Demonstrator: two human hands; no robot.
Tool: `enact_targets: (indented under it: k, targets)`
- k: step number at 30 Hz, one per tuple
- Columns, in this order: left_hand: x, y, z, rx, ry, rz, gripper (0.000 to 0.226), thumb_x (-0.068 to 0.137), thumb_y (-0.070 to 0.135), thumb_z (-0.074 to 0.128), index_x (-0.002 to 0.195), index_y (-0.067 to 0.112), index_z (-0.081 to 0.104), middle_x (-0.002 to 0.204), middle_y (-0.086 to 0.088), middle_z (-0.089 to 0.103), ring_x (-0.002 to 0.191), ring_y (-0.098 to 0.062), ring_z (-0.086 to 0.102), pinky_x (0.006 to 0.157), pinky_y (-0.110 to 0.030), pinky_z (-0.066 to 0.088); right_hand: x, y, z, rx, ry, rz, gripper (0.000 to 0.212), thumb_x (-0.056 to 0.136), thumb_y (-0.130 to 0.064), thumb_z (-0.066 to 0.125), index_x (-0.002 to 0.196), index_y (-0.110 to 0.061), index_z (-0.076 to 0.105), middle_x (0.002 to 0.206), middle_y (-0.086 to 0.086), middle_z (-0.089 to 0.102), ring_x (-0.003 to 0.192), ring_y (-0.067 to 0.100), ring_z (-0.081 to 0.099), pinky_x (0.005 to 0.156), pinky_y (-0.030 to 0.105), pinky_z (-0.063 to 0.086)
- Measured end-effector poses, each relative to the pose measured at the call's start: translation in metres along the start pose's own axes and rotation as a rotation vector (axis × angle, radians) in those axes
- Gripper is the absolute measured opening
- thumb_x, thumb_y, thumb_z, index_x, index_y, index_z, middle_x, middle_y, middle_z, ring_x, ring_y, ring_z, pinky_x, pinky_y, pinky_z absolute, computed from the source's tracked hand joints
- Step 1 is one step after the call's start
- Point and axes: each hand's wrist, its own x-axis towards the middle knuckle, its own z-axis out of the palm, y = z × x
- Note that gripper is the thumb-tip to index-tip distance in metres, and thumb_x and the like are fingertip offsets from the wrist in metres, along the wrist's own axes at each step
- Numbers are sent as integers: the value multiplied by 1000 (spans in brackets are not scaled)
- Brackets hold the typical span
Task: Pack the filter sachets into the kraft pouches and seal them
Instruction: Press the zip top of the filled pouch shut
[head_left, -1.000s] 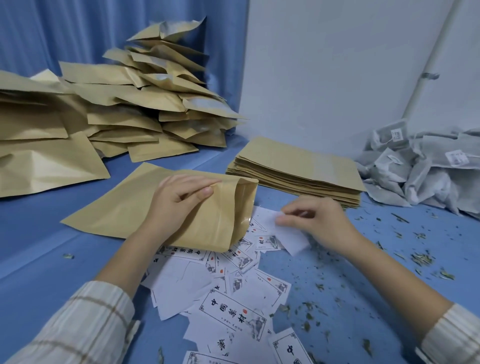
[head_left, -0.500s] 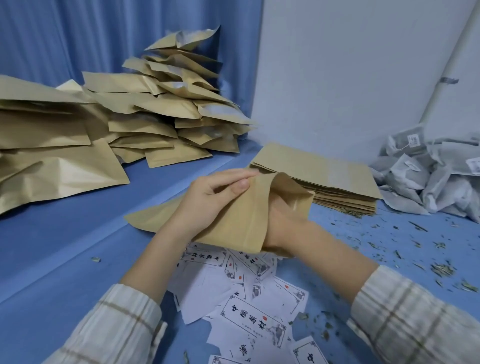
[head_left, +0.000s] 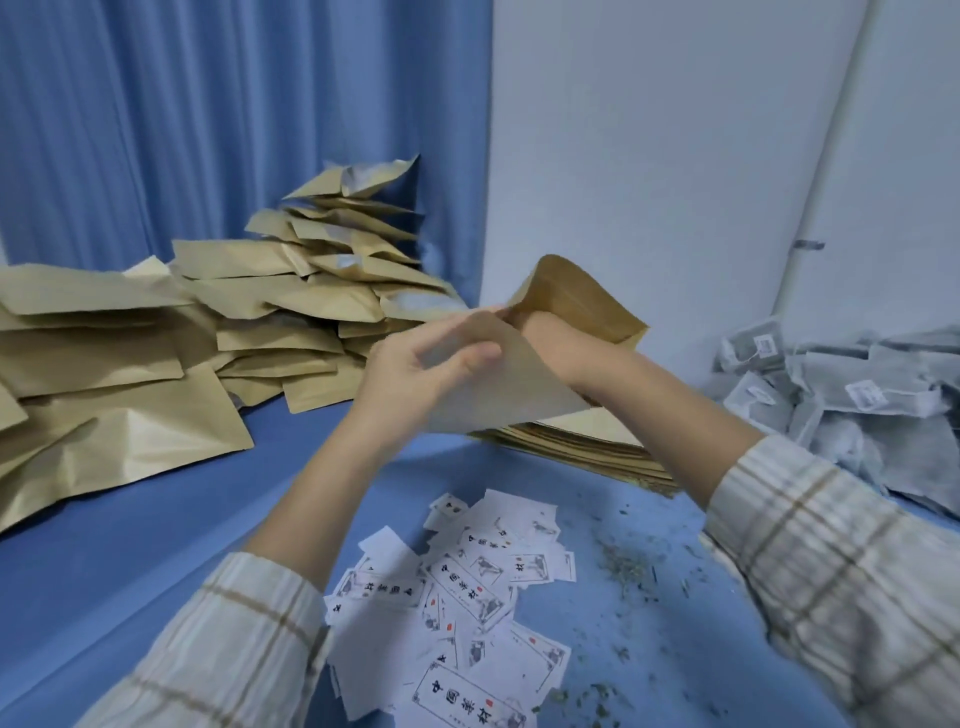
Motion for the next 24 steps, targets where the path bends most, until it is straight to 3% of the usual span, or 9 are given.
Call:
enact_targets:
  k: [3, 5, 7, 9, 13, 15, 16, 18, 24]
  targets:
    - [13, 8, 6, -121, 164, -60, 5, 86, 21, 66, 86, 22, 71, 77, 12, 67, 74, -1, 57, 69, -12, 43, -6, 2, -35, -168, 68, -38, 23, 94, -19, 45, 82, -14, 63, 78, -1, 57, 78, 17, 49, 60, 23, 35]
    - [20, 11, 7, -166, 196, -60, 10, 87, 21, 63, 88, 14, 70, 81, 1, 66, 75, -6, 56, 67, -13, 44, -19, 4, -60, -240, 129, -71, 40, 95, -44, 40, 70, -25, 65, 69, -7, 61, 72, 10, 53, 62, 21, 38]
    - [28, 13, 5, -222, 254, -67, 8, 88, 22, 62, 86, 20, 69, 78, 9, 70, 75, -3, 61, 69, -12, 47, -33, 12, -84, -188, 229, -78, 61, 83, -72, 28, 51, -30, 59, 55, -7, 58, 57, 6, 50, 56, 18, 36]
    - [35, 14, 3, -252, 301, -77, 9, 89, 25, 61, 84, 25, 69, 74, 17, 71, 71, 6, 63, 64, -8, 46, -47, 28, -103, -112, 263, -81, 71, 71, -84, 29, 53, -22, 59, 64, -1, 57, 63, 11, 50, 61, 23, 40]
    - [44, 14, 12, -311, 282, -124, 16, 84, 30, 66, 71, 28, 74, 74, 15, 72, 68, 4, 65, 59, -9, 46, -60, 59, -106, -180, 223, -131, 36, 61, -77, 54, 75, -45, 63, 133, -17, 42, 125, 3, 31, 99, 20, 29]
    - [46, 16, 21, -370, 258, -162, 12, 75, 36, 68, 70, 28, 76, 78, 10, 73, 72, -2, 67, 65, -15, 50, -59, 66, -104, -64, 254, -61, 33, 54, -74, 60, 66, -44, 59, 119, -18, 53, 110, -1, 46, 90, 17, 37]
    - [47, 16, 24, -396, 249, -182, 12, 72, 38, 68, 71, 29, 76, 80, 9, 74, 75, -5, 68, 69, -20, 52, -58, 72, -104, -9, 292, -37, 37, 52, -72, 63, 60, -37, 57, 91, -20, 59, 85, -3, 52, 75, 13, 40]
    - [48, 16, 26, -429, 254, -209, 12, 75, 36, 68, 71, 28, 76, 82, 7, 74, 78, -8, 68, 76, -26, 53, -58, 86, -106, 69, 378, -3, 49, 50, -66, 70, 55, -20, 54, 52, -13, 42, 53, 3, 38, 50, 14, 27]
    - [49, 15, 33, -356, 359, -246, 22, 85, 26, 66, 87, 5, 63, 87, -8, 62, 82, -16, 56, 72, -24, 47, -60, 108, -104, 297, 464, -8, 29, 51, -49, 80, 67, -28, 68, 56, -12, 58, 54, -1, 48, 48, 8, 34]
